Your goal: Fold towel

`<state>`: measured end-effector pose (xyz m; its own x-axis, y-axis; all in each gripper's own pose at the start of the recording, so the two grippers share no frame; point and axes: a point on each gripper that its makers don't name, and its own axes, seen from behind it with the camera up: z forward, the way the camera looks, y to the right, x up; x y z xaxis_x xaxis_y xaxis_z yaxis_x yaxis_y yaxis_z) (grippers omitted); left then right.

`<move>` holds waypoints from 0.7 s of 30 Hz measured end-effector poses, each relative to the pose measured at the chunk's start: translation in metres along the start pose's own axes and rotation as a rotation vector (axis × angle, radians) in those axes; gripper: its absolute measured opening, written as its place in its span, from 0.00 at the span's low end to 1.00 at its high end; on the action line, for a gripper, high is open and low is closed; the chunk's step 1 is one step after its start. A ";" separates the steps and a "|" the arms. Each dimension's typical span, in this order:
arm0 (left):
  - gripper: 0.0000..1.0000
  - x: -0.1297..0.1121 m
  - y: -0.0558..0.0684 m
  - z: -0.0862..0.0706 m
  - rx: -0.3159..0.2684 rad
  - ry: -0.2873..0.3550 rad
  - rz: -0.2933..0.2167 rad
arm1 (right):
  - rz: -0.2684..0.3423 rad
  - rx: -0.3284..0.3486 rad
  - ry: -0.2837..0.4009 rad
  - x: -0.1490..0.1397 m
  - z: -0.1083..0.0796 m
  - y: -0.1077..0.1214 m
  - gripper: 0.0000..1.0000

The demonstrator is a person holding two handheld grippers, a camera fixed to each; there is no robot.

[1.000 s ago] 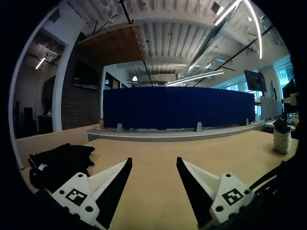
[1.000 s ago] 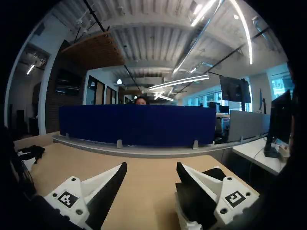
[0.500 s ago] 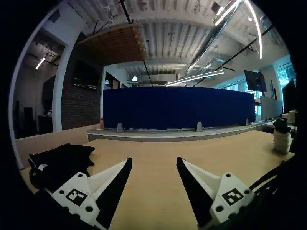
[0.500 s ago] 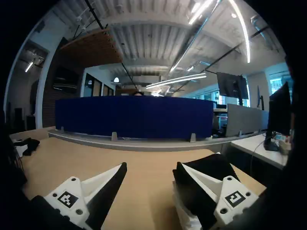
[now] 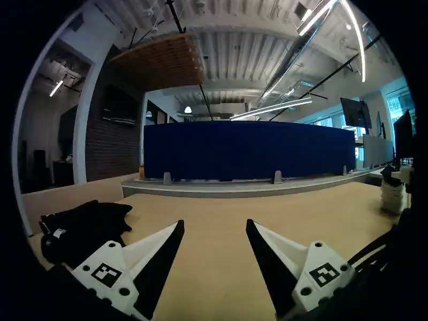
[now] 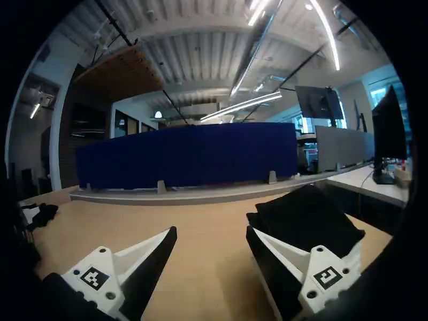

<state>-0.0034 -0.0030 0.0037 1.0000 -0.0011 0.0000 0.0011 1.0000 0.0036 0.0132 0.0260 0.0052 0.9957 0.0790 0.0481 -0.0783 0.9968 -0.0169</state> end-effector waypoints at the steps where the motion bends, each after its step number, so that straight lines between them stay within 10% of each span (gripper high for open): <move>1: 0.85 0.000 0.000 0.000 0.000 0.000 0.000 | -0.002 -0.001 -0.002 -0.003 0.000 0.000 1.00; 21: 0.85 0.000 0.000 0.001 0.000 0.000 0.000 | -0.079 0.001 0.040 -0.014 -0.003 -0.011 1.00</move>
<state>-0.0033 -0.0032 0.0045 1.0000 -0.0009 0.0000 0.0009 1.0000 0.0037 0.0006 0.0137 0.0018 1.0000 -0.0008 0.0091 0.0009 0.9999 -0.0131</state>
